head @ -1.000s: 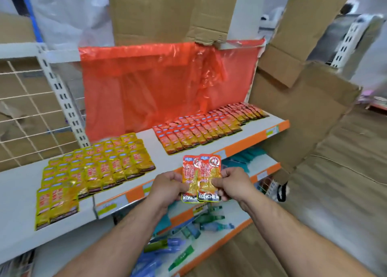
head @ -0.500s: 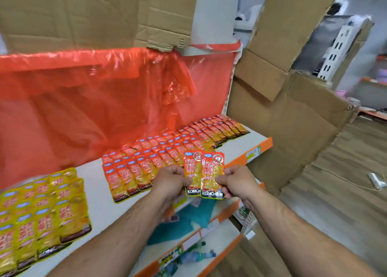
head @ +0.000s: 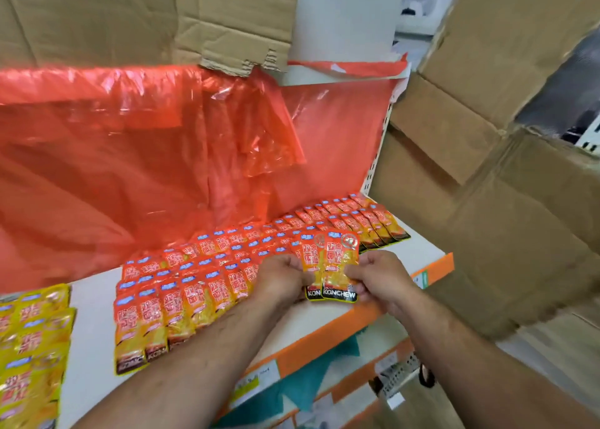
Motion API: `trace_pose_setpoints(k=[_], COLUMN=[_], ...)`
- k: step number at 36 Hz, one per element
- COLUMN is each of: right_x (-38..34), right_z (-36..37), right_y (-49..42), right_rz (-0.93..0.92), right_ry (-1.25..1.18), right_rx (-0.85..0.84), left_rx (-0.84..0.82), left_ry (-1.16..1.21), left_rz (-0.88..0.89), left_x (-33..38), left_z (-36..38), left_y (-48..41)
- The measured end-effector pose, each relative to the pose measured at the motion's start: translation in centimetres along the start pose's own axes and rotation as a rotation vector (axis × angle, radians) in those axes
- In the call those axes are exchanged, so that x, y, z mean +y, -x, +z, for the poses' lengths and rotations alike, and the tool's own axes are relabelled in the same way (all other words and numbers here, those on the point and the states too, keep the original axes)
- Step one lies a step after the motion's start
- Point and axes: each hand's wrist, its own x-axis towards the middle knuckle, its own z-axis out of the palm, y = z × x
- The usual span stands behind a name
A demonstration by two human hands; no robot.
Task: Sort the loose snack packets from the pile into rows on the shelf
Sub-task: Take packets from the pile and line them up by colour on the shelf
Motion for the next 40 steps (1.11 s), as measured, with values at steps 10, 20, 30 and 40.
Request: trace_pose_setpoints(k=[10,20,30,40], right_x=[0.2,1.2,0.9,1.0], right_z=[-4.8,-7.1,-6.9,-7.2], right_y=[-7.8,-12.1,-12.9,-13.7], right_rz=[-0.038,-0.083,-0.08,-0.068], right_ry=[0.118,0.196,0.151,0.16], right_rx=[-0.219,-0.383,-0.498,-0.504], left_rx=[0.279,0.499,0.608,0.591], left_ry=[-0.127,-0.441,-0.576,-0.757], left_rz=[-0.027,0.005,0.023,0.03], left_x=[1.2,1.6,1.4,1.0], left_z=[6.1,9.4,9.6,9.3], left_y=[-2.4,-2.6,-3.1,-3.9])
